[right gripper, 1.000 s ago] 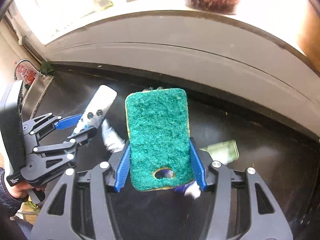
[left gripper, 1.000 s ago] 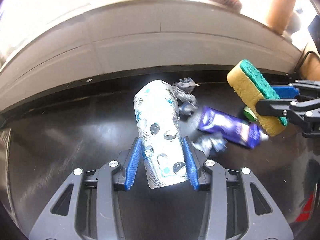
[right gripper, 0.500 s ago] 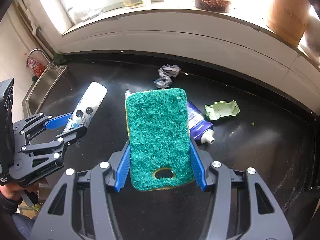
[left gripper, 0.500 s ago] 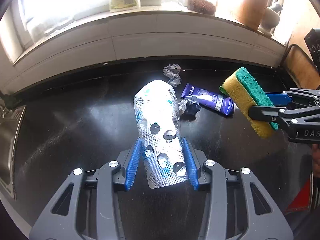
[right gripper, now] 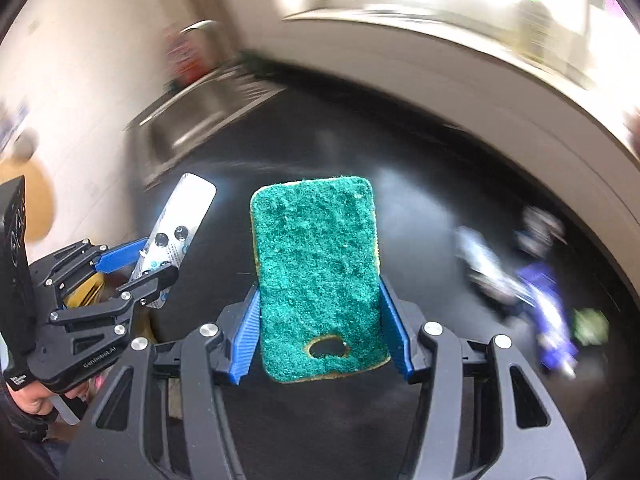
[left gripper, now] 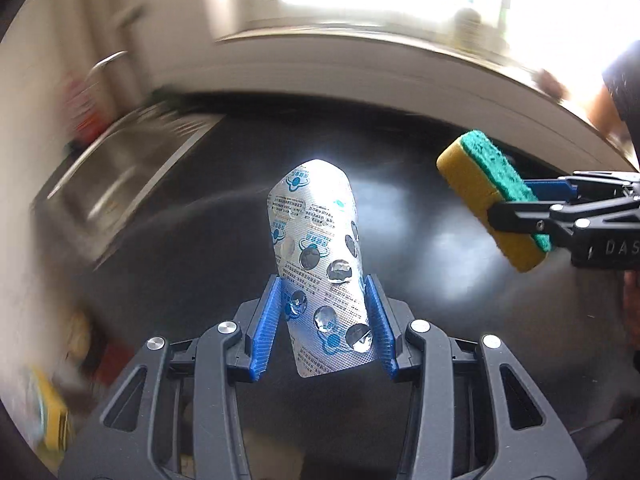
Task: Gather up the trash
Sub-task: 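Carry blister pack and green sponge over the bin and open both tools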
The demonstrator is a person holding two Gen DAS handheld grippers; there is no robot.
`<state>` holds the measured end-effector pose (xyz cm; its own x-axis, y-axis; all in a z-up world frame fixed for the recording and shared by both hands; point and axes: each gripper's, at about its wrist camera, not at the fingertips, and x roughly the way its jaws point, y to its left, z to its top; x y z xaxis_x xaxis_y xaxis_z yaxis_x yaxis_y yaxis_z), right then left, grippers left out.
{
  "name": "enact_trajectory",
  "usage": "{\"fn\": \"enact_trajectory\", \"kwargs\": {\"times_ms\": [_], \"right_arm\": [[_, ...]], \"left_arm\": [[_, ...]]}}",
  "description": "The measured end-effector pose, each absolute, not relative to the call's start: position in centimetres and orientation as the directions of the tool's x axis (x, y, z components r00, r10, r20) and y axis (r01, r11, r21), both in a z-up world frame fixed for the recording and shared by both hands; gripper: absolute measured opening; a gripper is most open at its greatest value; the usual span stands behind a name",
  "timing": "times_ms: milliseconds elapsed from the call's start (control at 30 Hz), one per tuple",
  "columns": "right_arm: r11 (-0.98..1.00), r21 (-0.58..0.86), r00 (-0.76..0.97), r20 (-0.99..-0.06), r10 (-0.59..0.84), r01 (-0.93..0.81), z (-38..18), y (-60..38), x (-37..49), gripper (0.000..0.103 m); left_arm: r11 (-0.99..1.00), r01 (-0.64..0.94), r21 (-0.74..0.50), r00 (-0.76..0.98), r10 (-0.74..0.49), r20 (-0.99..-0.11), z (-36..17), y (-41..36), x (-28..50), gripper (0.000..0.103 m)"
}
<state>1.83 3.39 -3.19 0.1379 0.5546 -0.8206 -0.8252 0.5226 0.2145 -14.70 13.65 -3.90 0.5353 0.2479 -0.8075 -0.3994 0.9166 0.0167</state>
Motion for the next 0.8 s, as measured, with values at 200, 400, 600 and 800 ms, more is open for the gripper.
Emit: {"fn": "enact_trajectory", "kwargs": {"times_ms": [200, 400, 600, 800], "right_arm": [[0.246, 0.243, -0.069, -0.828, 0.556, -0.938, -4.3, 15.7, -6.5, 0.054], [0.016, 0.313, -0.270, -0.842, 0.468, -0.950, -7.0, 25.8, -15.6, 0.054], [-0.062, 0.345, -0.345, -0.876, 0.336, -0.937, -11.7, 33.2, -21.4, 0.054], [-0.088, 0.325, -0.336, -0.906, 0.256, -0.942, -15.6, 38.5, -24.0, 0.055]], "left_arm": [[0.746, -0.665, 0.011, 0.410, 0.378, -0.830, -5.8, 20.8, -26.3, 0.042], [0.572, -0.820, -0.018, 0.293, 0.393, -0.872, -9.2, 24.6, -34.8, 0.042], [0.448, -0.890, -0.079, 0.263, 0.367, -0.892, -13.7, 27.4, -39.7, 0.043], [0.353, -0.925, -0.143, 0.264, 0.323, -0.909, -18.5, 30.8, -41.6, 0.043]]}}
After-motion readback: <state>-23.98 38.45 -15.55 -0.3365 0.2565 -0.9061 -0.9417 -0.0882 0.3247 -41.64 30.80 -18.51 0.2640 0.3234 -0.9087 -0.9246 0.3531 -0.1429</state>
